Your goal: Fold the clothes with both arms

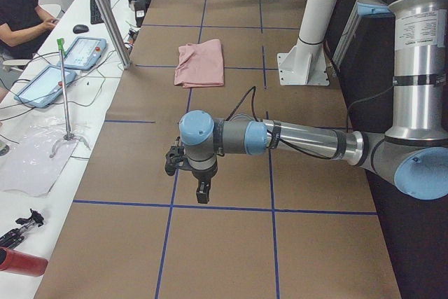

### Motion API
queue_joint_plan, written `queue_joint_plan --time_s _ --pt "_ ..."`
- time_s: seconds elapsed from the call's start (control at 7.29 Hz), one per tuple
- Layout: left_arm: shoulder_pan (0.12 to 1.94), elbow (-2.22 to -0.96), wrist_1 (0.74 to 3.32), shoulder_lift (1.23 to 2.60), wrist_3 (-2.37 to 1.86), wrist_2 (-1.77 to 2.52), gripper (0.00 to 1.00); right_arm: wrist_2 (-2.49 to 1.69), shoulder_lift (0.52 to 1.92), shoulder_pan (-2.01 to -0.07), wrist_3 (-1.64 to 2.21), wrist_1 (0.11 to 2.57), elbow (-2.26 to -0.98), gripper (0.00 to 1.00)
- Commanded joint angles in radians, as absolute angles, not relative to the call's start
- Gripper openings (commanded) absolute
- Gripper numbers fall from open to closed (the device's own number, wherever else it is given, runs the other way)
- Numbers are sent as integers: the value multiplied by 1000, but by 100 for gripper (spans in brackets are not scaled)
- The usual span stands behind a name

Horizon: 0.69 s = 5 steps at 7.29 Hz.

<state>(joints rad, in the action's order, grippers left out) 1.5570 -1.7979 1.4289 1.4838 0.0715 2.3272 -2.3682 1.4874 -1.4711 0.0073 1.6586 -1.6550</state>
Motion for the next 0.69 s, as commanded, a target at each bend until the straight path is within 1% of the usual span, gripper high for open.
queue_joint_plan --time_s 0.0,0.55 --pt "1557 -1799 1428 1486 72 2332 100 -2367 1483 -1471 9 1658 -1649 100" --pt "1557 -1802 1428 1497 72 2336 100 -2368 1482 -1470 11 1658 -1643 100"
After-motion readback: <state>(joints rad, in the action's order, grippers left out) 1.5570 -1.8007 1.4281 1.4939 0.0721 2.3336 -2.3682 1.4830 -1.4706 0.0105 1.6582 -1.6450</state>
